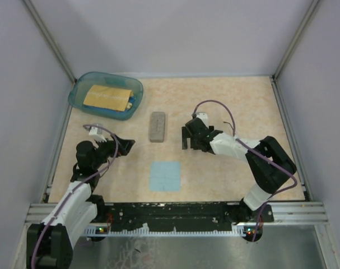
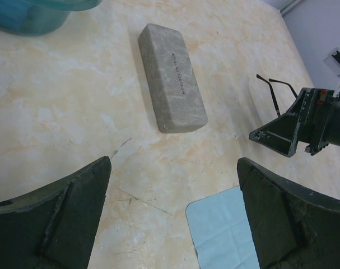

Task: Organize the sunglasses
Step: Move the sunglasses to the center of the board, then pick up the sunglasses case from the center of the board.

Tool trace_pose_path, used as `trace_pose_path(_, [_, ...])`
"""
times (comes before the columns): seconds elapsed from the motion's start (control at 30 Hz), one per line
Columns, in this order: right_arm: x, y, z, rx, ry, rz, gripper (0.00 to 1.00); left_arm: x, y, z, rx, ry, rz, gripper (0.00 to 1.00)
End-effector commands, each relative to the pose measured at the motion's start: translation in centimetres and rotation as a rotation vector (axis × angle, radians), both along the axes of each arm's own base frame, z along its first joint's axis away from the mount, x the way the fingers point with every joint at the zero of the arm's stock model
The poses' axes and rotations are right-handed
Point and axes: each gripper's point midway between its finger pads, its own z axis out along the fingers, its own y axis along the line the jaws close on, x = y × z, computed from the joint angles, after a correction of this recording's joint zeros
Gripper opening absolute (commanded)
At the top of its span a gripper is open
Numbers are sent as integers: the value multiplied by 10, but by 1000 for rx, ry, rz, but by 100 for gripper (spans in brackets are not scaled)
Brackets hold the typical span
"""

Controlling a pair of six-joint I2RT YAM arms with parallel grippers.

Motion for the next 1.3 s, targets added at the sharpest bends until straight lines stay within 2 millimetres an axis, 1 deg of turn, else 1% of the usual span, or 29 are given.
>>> trace_pose_path(0.0, [7,-5,19,8,-58,-13,99,9,-9,21,-8,-55,-23,100])
trace_pose_path(0.3, [12,-14,14,-14,-37,-30,99,14,-28,11,30,-22,-42,100])
trace_pose_path(0.37, [14,-12,16,-4,-43,-24,99,16,-36,6,47,-6,-49,100])
trace_pose_path(0.4, [16,-8,19,11,-54,-13,99,17,-39,6,53,-2,-49,100])
trace_pose_path(0.5, [25,10,34,52,-83,34,99,21,-40,5,53,1,-35,100])
trace_pose_path(0.57, [31,27,43,62,-105,64,99,23,-40,7,48,5,-28,100])
trace_pose_path(0.6, [33,39,49,68,-116,83,99,23,-40,7,43,7,-22,100])
trace_pose_path(0.63, [35,51,46,61,-110,103,99,23,-39,8,37,9,-14,100])
trace_pose_path(0.7, [40,78,48,67,-111,139,99,23,-35,8,30,15,12,100])
trace_pose_path(0.83, [53,126,53,127,-124,171,99,20,-19,11,8,16,111,100])
trace_pose_path(0.9, [58,145,51,144,-118,174,99,16,-10,15,-7,-5,156,100])
trace_pose_path(0.93, [62,156,54,159,-122,179,99,14,-6,21,-14,-25,178,100])
trace_pose_path(1.03, [65,178,39,154,-96,182,99,10,4,29,-7,-47,222,100])
trace_pose_path(1.13, [67,189,27,128,-76,173,99,8,8,34,8,-54,239,100])
trace_pose_path(1.27, [70,195,17,96,-70,152,99,7,10,36,13,-54,242,100])
